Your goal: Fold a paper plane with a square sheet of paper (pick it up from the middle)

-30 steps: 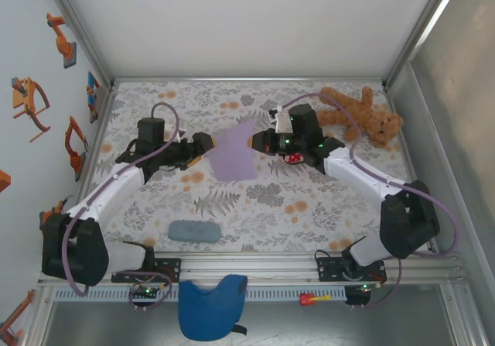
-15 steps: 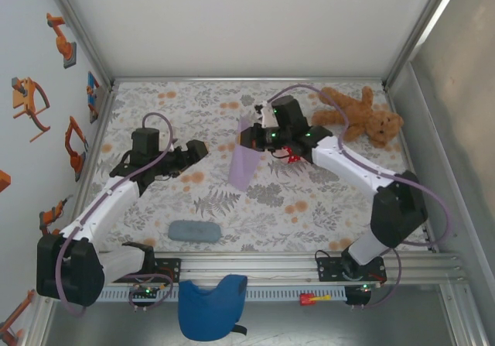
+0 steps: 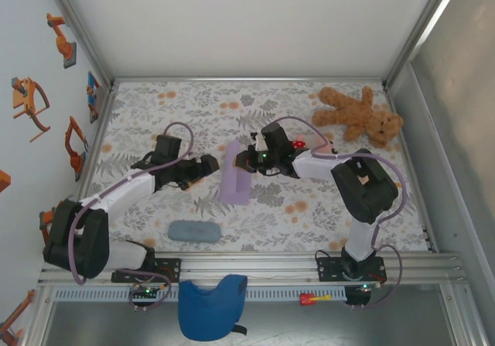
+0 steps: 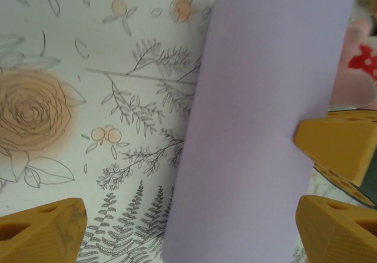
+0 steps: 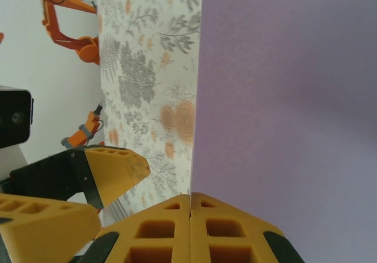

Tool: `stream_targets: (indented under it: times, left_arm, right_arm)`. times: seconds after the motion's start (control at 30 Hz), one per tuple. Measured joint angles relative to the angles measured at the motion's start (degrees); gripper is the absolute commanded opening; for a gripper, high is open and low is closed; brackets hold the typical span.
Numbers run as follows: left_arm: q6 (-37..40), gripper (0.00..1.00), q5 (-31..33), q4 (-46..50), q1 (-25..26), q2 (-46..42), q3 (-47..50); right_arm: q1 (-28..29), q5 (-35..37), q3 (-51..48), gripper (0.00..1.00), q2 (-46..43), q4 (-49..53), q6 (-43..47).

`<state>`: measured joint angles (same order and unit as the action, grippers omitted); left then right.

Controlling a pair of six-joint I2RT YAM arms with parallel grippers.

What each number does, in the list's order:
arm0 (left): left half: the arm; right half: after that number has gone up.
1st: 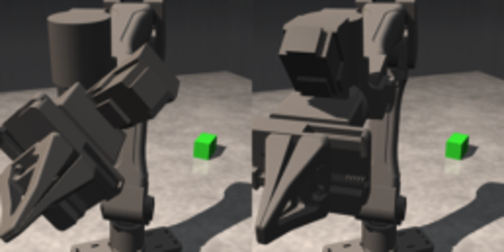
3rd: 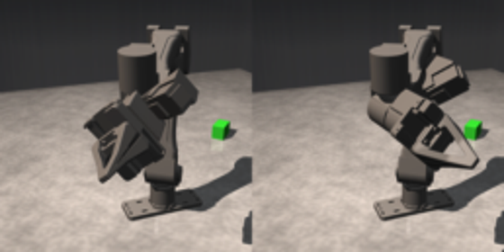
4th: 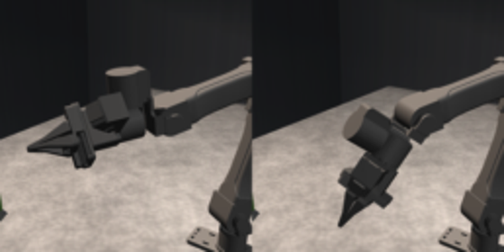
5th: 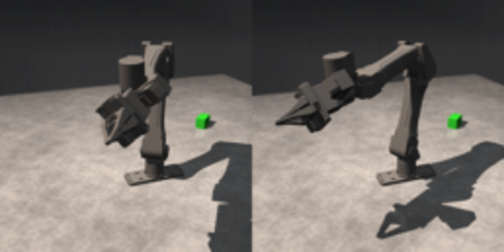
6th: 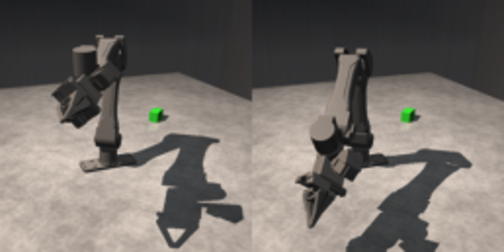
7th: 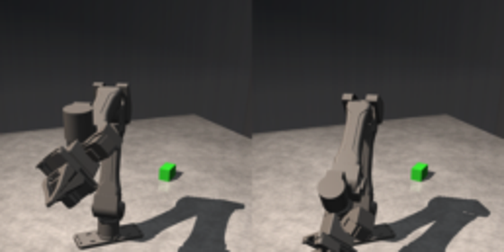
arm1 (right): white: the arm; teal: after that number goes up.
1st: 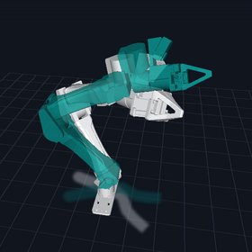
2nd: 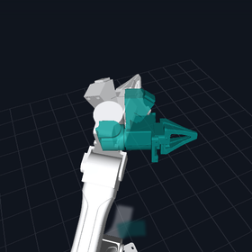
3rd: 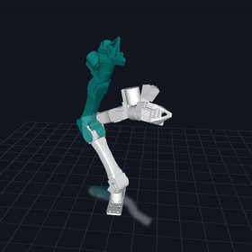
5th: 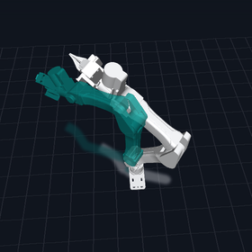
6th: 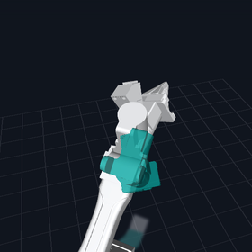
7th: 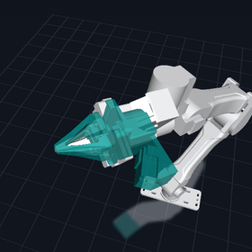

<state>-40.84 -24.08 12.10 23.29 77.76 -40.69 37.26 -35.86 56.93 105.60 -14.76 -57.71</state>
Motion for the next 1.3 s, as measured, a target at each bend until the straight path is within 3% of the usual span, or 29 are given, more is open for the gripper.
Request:
stream_targets:
  times: [0.27,0.77,1.3]
  left_arm:
    - [0.2,0.78,2.4,0.7,4.0,9.4,-4.3]
    - [-1.6,0.66,3.3,-0.1,9.0,16.5,-9.7]
    - [-1.7,0.52,6.0,2.2,12.9,24.3,-18.4]
  right_arm:
    - [-0.3,2.4,-1.6,0.00,2.5,-0.5,0.9]
    - [-1.8,8.9,-1.7,0.00,0.1,12.0,9.9]
    - [-2.3,14.2,-1.7,0.00,-2.8,18.6,13.7]
